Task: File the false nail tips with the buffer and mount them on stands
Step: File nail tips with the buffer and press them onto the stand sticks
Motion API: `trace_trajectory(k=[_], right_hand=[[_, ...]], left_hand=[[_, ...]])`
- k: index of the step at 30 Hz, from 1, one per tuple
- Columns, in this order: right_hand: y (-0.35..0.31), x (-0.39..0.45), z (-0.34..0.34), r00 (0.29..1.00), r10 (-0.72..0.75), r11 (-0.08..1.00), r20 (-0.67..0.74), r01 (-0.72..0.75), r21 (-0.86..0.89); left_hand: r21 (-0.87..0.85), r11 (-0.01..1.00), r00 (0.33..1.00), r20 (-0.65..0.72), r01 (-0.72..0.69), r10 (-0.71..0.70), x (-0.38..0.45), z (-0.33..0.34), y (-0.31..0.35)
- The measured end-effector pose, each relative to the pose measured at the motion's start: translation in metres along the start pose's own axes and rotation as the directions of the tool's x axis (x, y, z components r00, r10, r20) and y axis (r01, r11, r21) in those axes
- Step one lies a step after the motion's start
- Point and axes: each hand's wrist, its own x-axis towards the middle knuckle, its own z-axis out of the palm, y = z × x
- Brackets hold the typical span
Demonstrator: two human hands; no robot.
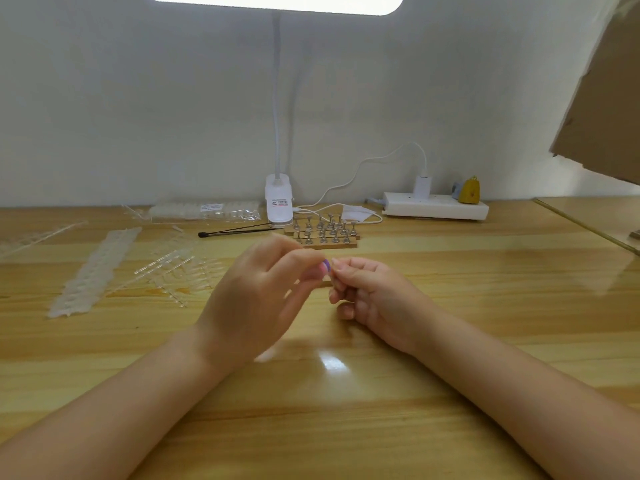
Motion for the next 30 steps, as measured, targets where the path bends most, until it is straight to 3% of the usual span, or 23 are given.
trace_trajectory(k=[2, 6, 12, 16, 20, 25, 28, 30], right_hand=[[-0.001, -0.001, 0.000, 1.000, -0.001, 1.000, 0.027, 0.002, -0.011], [-0.002, 0.000, -0.002, 1.000, 0.023, 0.999, 0.015, -0.024, 0.030], [0.002, 0.001, -0.003, 0.999, -0.018, 0.999, 0.032, 0.017, 0.031], [0.003, 0.002, -0.005, 0.999, -0.040, 0.997, 0.018, 0.039, 0.066], [0.006, 0.004, -0.005, 0.999, -0.051, 0.998, 0.016, 0.050, 0.041], [0.005, 0.003, -0.006, 0.998, -0.061, 0.996, 0.008, 0.060, 0.073], [0.006, 0.003, -0.005, 0.998, -0.057, 0.997, 0.006, 0.057, 0.050], [0.006, 0.004, -0.005, 0.999, -0.053, 0.998, 0.007, 0.053, 0.043]], left_hand=[[0.016, 0.998, 0.997, 0.036, -0.067, 0.067, 0.001, 0.004, 0.005], [0.101, 0.993, 0.996, 0.065, 0.058, -0.065, -0.002, 0.001, -0.003], [-0.109, 0.993, 0.998, 0.045, 0.045, -0.040, 0.001, 0.004, 0.009], [-0.054, 0.986, 0.983, 0.099, 0.158, -0.152, -0.003, 0.002, 0.003], [-0.118, 0.983, 0.990, 0.045, 0.138, -0.134, 0.000, 0.004, 0.005], [-0.068, 0.975, 0.971, 0.130, 0.212, -0.203, -0.005, 0.005, 0.002], [-0.100, 0.983, 0.988, 0.025, 0.152, -0.150, -0.001, 0.003, 0.003], [-0.138, 0.983, 0.992, 0.046, 0.120, -0.115, 0.001, 0.005, 0.008]])
